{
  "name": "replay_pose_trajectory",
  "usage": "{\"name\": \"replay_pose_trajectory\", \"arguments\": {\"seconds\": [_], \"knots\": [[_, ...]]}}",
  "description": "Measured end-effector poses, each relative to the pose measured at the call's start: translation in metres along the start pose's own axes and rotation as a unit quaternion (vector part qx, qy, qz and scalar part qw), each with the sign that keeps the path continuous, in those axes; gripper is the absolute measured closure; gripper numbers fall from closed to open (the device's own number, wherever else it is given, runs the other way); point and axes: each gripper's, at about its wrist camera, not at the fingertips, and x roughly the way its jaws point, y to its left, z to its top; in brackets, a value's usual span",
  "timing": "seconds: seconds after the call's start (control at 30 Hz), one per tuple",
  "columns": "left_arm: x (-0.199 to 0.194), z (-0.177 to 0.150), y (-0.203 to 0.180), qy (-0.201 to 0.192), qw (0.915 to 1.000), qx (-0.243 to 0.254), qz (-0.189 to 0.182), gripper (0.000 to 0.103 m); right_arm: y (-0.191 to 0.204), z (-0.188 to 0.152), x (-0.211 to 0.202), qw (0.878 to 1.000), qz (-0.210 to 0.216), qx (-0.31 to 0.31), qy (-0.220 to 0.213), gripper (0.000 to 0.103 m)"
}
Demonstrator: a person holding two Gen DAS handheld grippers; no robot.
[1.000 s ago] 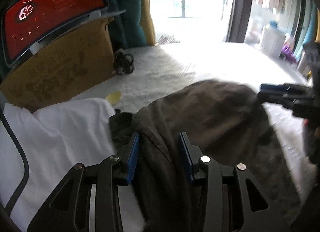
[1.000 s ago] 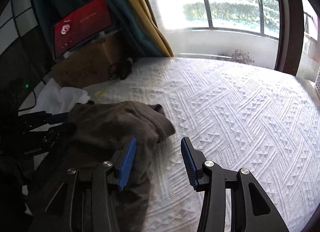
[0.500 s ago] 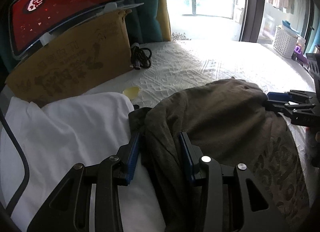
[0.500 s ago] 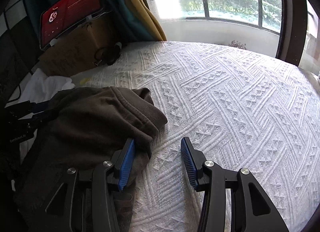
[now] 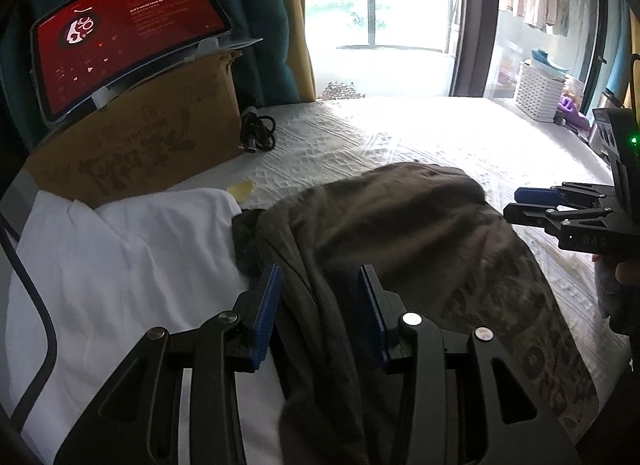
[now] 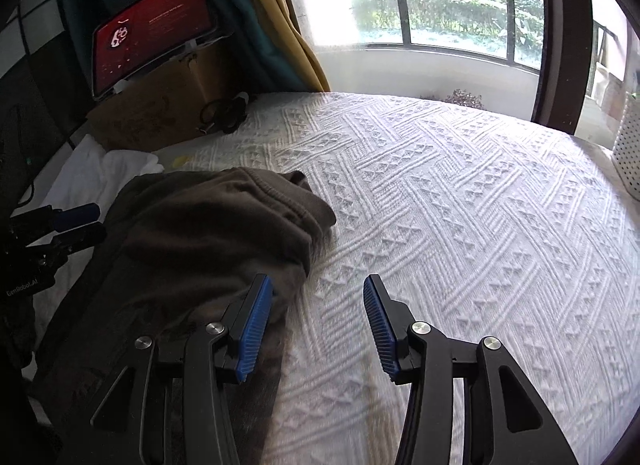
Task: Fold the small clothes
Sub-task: 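Withdraw both open grippers up from the placed shirt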
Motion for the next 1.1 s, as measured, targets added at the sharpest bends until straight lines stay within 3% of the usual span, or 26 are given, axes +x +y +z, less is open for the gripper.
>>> {"name": "replay_pose_trajectory", "arguments": {"seconds": [1.1], "knots": [[-0.04,-0.058,-0.069,-0.018,0.9996,-0.001,-0.022,0.062,0.007,-0.077,-0.091,0.999,-0.028,0.01,-0.037,0.053]]}}
